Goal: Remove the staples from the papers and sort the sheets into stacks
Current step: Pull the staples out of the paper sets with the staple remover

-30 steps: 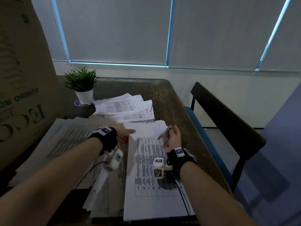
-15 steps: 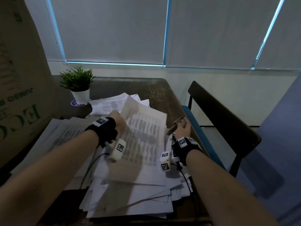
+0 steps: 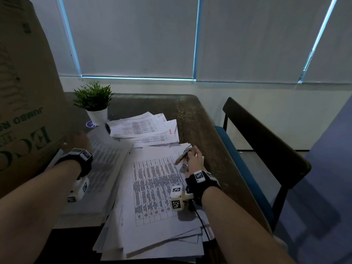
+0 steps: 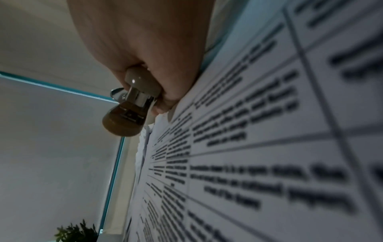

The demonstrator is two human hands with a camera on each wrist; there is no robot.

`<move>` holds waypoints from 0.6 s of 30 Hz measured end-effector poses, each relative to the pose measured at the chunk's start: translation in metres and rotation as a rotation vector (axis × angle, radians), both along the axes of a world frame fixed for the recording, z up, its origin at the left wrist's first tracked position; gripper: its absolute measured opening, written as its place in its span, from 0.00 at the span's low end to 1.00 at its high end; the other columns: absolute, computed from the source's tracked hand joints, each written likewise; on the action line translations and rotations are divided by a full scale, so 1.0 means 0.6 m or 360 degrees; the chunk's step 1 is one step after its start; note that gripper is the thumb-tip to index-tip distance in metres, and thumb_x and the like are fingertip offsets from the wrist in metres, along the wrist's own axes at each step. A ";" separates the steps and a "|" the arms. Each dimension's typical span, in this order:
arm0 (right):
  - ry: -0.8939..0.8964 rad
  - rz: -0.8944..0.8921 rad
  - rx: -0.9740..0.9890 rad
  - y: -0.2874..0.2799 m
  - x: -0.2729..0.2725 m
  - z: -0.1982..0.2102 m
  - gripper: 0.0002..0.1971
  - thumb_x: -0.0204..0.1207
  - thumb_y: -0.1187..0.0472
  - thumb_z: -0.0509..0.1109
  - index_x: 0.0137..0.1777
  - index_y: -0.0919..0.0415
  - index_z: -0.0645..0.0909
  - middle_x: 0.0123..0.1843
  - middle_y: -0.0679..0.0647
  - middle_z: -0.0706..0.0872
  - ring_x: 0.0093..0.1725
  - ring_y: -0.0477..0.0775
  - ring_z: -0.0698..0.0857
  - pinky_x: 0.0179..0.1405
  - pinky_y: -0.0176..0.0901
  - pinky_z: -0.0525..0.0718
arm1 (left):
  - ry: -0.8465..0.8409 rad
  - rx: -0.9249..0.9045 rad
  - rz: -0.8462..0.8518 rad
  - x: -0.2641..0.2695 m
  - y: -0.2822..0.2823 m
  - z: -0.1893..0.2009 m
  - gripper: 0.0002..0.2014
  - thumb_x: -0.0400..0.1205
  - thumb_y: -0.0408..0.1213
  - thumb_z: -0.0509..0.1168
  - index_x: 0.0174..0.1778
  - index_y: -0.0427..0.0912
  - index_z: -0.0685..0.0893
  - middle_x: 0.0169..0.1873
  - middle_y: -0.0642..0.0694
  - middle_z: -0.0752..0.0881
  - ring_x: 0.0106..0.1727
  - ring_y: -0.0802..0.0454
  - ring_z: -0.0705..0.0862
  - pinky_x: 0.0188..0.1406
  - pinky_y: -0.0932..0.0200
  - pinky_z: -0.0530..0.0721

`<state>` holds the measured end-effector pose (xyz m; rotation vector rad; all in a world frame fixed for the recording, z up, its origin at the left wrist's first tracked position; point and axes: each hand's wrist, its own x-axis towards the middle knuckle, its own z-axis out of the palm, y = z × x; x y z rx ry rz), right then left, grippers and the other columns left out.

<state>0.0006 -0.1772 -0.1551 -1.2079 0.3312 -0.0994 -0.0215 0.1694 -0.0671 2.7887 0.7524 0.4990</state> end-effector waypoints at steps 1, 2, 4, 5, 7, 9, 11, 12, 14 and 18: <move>0.0010 -0.0015 -0.0005 -0.001 -0.002 0.000 0.17 0.86 0.61 0.61 0.70 0.43 0.73 0.53 0.60 0.82 0.42 0.53 0.80 0.45 0.51 0.78 | -0.0044 0.0063 0.0033 0.000 -0.006 0.003 0.17 0.82 0.28 0.60 0.66 0.25 0.76 0.63 0.24 0.77 0.64 0.26 0.77 0.64 0.34 0.75; 0.0016 -0.0031 -0.0004 -0.002 -0.005 0.002 0.16 0.86 0.61 0.61 0.69 0.42 0.73 0.53 0.60 0.82 0.42 0.54 0.80 0.46 0.51 0.78 | -0.0137 0.0103 0.0025 0.008 -0.017 -0.003 0.16 0.82 0.29 0.60 0.64 0.27 0.77 0.62 0.26 0.78 0.64 0.28 0.78 0.64 0.35 0.75; 0.0001 -0.0029 -0.0032 -0.006 -0.010 0.007 0.18 0.86 0.61 0.61 0.73 0.45 0.72 0.55 0.62 0.83 0.44 0.55 0.81 0.45 0.49 0.78 | -0.0152 0.0091 -0.0349 0.019 -0.064 -0.011 0.15 0.80 0.29 0.61 0.62 0.31 0.79 0.59 0.30 0.81 0.63 0.31 0.79 0.63 0.43 0.76; -0.0010 -0.0025 -0.0062 -0.009 -0.013 0.009 0.18 0.87 0.62 0.61 0.74 0.47 0.72 0.56 0.63 0.84 0.44 0.54 0.81 0.43 0.48 0.78 | -0.0066 0.0024 -0.0619 0.021 -0.097 -0.013 0.15 0.79 0.31 0.62 0.62 0.34 0.79 0.59 0.34 0.82 0.63 0.34 0.80 0.62 0.47 0.75; -0.0030 -0.0010 -0.0081 -0.014 -0.019 0.011 0.18 0.87 0.63 0.60 0.74 0.47 0.72 0.54 0.60 0.84 0.43 0.53 0.81 0.39 0.44 0.79 | 0.0371 -0.0018 -0.0975 0.015 -0.159 -0.016 0.22 0.79 0.49 0.62 0.67 0.45 0.76 0.63 0.47 0.81 0.66 0.45 0.79 0.65 0.52 0.74; -0.0023 0.0016 -0.0085 -0.019 -0.020 0.009 0.19 0.88 0.63 0.59 0.77 0.48 0.70 0.53 0.60 0.82 0.40 0.52 0.81 0.35 0.43 0.79 | 0.0691 0.0101 -0.0986 0.015 -0.198 -0.021 0.28 0.80 0.59 0.58 0.72 0.46 0.73 0.66 0.47 0.80 0.66 0.47 0.77 0.66 0.53 0.73; -0.0025 0.0056 -0.0067 -0.020 -0.022 0.007 0.19 0.88 0.62 0.58 0.77 0.47 0.69 0.52 0.63 0.80 0.33 0.53 0.80 0.24 0.41 0.78 | 0.0820 0.0126 -0.0872 0.019 -0.210 -0.030 0.24 0.82 0.55 0.59 0.66 0.39 0.78 0.63 0.41 0.82 0.61 0.45 0.79 0.58 0.55 0.74; -0.0026 0.0068 -0.0050 -0.021 -0.020 0.005 0.19 0.89 0.62 0.58 0.76 0.46 0.69 0.51 0.63 0.79 0.31 0.54 0.78 0.20 0.40 0.76 | 0.0847 0.0081 -0.0842 0.027 -0.205 -0.038 0.22 0.82 0.53 0.61 0.61 0.38 0.82 0.60 0.41 0.84 0.56 0.46 0.81 0.53 0.57 0.75; -0.0012 0.0080 -0.0009 -0.022 -0.021 0.007 0.18 0.89 0.61 0.57 0.75 0.44 0.69 0.49 0.63 0.78 0.30 0.54 0.76 0.20 0.39 0.74 | 0.0814 0.0042 -0.0793 0.036 -0.187 -0.043 0.19 0.79 0.53 0.64 0.53 0.40 0.84 0.52 0.43 0.84 0.51 0.46 0.81 0.47 0.59 0.76; -0.0015 0.0102 0.0029 -0.027 -0.021 0.010 0.18 0.89 0.61 0.56 0.76 0.43 0.69 0.50 0.64 0.78 0.30 0.55 0.73 0.18 0.38 0.73 | 0.0488 -0.0021 -0.0779 0.047 -0.156 -0.030 0.09 0.78 0.44 0.69 0.44 0.42 0.80 0.46 0.43 0.84 0.49 0.44 0.83 0.47 0.56 0.79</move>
